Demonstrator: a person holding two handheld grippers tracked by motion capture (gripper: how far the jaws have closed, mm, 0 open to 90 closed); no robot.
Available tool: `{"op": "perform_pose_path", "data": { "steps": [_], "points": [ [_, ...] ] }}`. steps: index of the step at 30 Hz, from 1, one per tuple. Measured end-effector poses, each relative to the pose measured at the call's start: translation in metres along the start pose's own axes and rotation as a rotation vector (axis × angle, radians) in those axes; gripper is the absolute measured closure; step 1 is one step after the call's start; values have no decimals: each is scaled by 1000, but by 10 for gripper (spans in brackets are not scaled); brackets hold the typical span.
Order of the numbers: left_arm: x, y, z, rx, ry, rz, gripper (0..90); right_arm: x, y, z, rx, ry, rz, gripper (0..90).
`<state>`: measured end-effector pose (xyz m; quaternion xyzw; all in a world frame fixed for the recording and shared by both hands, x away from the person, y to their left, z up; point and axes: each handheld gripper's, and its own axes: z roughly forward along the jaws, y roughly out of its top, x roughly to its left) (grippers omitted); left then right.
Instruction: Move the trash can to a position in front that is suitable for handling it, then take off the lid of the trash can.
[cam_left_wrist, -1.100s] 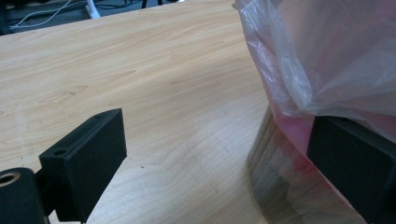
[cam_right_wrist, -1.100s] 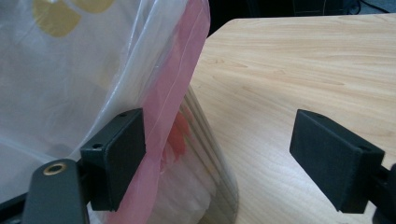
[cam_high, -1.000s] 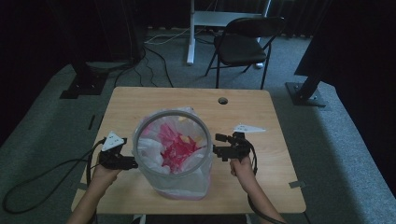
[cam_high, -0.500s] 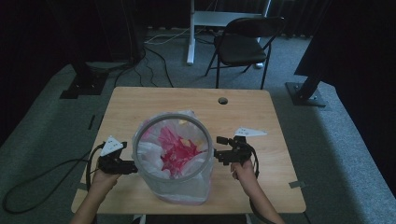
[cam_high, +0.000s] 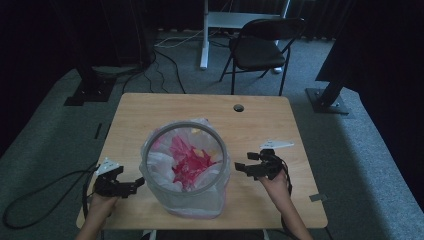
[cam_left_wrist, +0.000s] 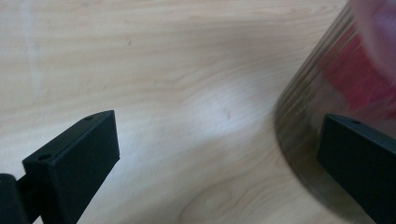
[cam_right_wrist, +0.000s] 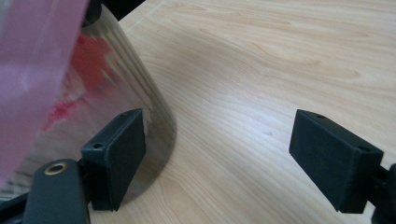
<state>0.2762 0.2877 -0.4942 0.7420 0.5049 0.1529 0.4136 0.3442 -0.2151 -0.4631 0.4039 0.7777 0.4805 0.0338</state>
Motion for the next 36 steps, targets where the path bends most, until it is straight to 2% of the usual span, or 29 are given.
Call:
{"op": "perform_pose_path", "data": {
  "steps": [4, 7, 8, 10, 11, 13, 15, 17, 18, 21, 29, 36],
  "points": [
    [-1, -17, -2, 25, -17, -9, 0, -9, -13, -9, -21, -46, 40, 196],
    [-6, -27, -2, 53, -35, 14, 0, -18, -23, -13, 13, -2, 67, 218],
    [-8, -29, -1, 61, -40, 25, 0, -19, -27, -13, 30, 21, 50, 182],
    [-10, -32, -1, 68, -53, 31, 0, -15, -34, -12, 53, 10, 10, 159],
    [-10, -33, -1, 73, -58, 37, 0, -14, -37, -12, 67, 33, 1, 123],
    [-9, -35, 0, 77, -55, 42, 0, -11, -43, -11, 77, 50, -28, 127],
    [-6, -37, 1, 72, -56, 28, 0, -8, -45, -11, 79, 86, -46, 126],
    [-5, -38, 2, 78, -47, 24, 0, -7, -45, -11, 69, 87, -57, 126],
    [-4, -40, 3, 86, -40, 30, 0, -4, -44, -13, 52, 114, -66, 126],
    [-1, -43, 6, 95, -37, 19, 0, 1, -38, -20, 13, 137, -91, 127],
    [-2, -44, 8, 106, -42, 44, 0, 13, -21, -41, -56, 134, -132, 135],
    [-2, -45, 10, 107, -53, 43, 0, 22, -1, -61, -120, 129, -162, 136]
  ]
}}
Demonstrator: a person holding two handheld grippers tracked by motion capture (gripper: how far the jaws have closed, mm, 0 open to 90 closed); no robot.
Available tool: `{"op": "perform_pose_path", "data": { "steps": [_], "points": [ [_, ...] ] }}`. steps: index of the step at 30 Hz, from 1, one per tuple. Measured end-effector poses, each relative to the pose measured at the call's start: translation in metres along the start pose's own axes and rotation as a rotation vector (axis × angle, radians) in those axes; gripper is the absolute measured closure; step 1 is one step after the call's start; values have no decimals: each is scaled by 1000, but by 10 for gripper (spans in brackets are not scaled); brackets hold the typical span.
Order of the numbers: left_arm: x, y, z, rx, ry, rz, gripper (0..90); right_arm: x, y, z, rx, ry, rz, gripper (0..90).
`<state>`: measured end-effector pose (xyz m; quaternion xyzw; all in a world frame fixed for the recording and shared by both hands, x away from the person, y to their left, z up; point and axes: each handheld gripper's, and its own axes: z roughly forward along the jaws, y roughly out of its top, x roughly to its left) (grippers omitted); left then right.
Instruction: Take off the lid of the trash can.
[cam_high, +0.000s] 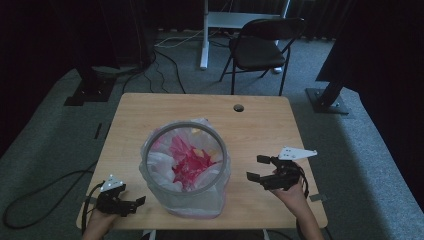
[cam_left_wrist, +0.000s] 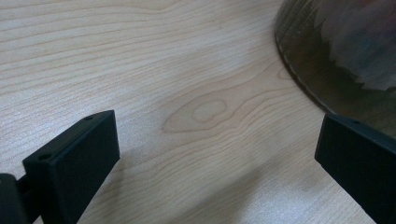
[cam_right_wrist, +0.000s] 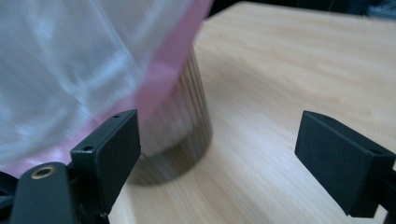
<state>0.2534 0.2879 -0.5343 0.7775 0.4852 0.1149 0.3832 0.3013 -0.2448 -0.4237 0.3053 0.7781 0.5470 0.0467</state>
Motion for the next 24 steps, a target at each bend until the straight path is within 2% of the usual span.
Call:
{"op": "perform_pose_path", "data": {
  "steps": [4, 7, 9, 15, 20, 21, 24],
  "points": [
    [-1, 0, 1, 8, 0, 2, 0, 5, 17, -9, -53, -5, -20, 140],
    [-1, 0, 2, 8, 0, 5, 0, 7, 24, -11, -73, 3, -23, 142],
    [-2, 0, 3, 13, 2, 13, 0, 12, 36, -12, -92, 0, -46, 142],
    [-2, -1, 3, 14, 5, 14, 0, 23, 64, -6, -108, 19, -101, 141],
    [-4, -2, 4, 27, 9, 30, 0, 29, 79, -2, -121, 41, -117, 142],
    [-6, -2, 5, 34, 10, 40, 0, 33, 88, 2, -129, 39, -129, 142],
    [-7, -2, 6, 40, 8, 45, 0, 37, 99, 10, -119, 56, -141, 142]
  ]
}}
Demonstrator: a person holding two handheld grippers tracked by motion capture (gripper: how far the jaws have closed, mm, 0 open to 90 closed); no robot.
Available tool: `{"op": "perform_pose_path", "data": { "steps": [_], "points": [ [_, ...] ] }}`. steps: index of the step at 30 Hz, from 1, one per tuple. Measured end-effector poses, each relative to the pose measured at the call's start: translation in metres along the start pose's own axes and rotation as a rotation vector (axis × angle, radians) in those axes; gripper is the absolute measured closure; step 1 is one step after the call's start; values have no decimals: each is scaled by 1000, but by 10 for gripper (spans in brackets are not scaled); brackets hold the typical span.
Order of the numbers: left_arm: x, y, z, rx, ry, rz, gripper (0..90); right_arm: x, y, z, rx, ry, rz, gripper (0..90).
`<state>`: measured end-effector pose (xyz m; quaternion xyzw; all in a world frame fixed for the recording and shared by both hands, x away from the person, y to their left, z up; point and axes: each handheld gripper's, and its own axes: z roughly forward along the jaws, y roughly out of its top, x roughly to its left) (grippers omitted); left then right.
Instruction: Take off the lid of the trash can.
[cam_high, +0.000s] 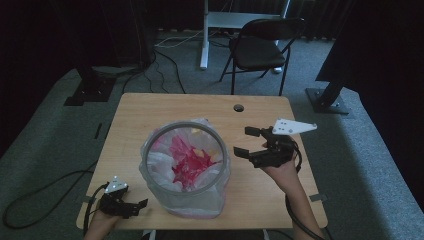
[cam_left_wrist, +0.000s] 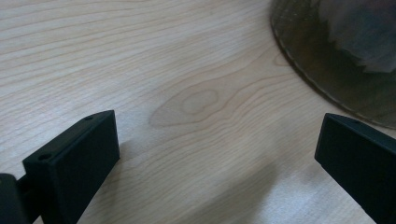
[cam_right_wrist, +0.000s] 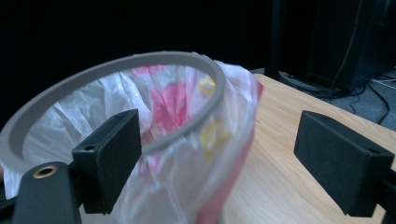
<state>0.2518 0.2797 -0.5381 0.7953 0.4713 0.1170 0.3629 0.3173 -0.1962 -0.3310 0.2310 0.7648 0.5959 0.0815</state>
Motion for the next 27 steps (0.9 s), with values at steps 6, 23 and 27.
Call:
{"op": "perform_pose_path", "data": {
  "steps": [6, 23, 27],
  "points": [
    [1, -1, 0, -2, -6, -6, 0, 4, 16, 20, 30, 27, -24, 142],
    [2, -1, 0, 0, -22, -6, 0, 0, 38, 73, 166, 65, -67, 396],
    [2, -1, 0, 0, -21, -7, 0, -4, 35, 85, 229, 46, -53, 522]
  ]
}}
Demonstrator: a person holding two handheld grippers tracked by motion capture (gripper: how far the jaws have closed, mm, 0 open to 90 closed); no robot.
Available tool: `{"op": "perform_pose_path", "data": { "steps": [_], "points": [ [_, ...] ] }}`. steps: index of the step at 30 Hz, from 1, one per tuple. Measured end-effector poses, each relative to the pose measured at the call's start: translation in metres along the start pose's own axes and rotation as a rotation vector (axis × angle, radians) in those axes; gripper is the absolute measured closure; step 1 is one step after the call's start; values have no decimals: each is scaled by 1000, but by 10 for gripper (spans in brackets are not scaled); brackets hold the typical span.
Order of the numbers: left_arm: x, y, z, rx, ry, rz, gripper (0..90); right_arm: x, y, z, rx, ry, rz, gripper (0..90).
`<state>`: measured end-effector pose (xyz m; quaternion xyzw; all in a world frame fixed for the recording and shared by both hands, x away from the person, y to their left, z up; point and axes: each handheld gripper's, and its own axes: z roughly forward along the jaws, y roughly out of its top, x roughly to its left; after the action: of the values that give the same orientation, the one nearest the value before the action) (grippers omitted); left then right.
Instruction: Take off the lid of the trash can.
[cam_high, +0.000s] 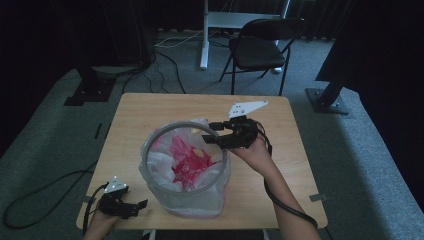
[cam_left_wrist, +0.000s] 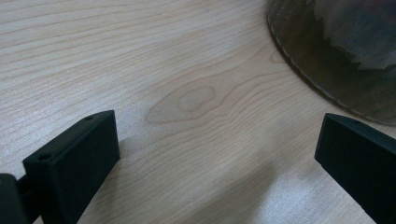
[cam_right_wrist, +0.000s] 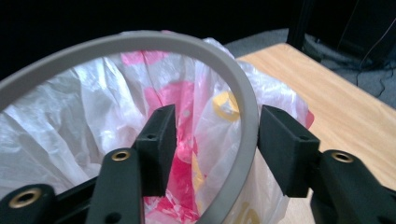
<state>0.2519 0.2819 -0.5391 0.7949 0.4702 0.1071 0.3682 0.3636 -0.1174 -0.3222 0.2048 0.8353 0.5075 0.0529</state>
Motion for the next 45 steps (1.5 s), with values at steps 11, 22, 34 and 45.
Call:
{"op": "perform_pose_path", "data": {
  "steps": [11, 22, 34, 45],
  "points": [
    [0, 0, -1, 0, 3, 1, 0, -4, 8, 7, 69, -73, 60, 759],
    [0, 1, -2, -4, 0, 3, 0, 3, 14, 15, 155, -129, 40, 767],
    [-2, 1, -1, 8, -3, 13, 0, 16, 16, 19, 198, -239, -36, 781],
    [0, 0, -1, 9, -7, 0, 0, 18, 20, 14, 158, -257, -18, 795]
  ]
}}
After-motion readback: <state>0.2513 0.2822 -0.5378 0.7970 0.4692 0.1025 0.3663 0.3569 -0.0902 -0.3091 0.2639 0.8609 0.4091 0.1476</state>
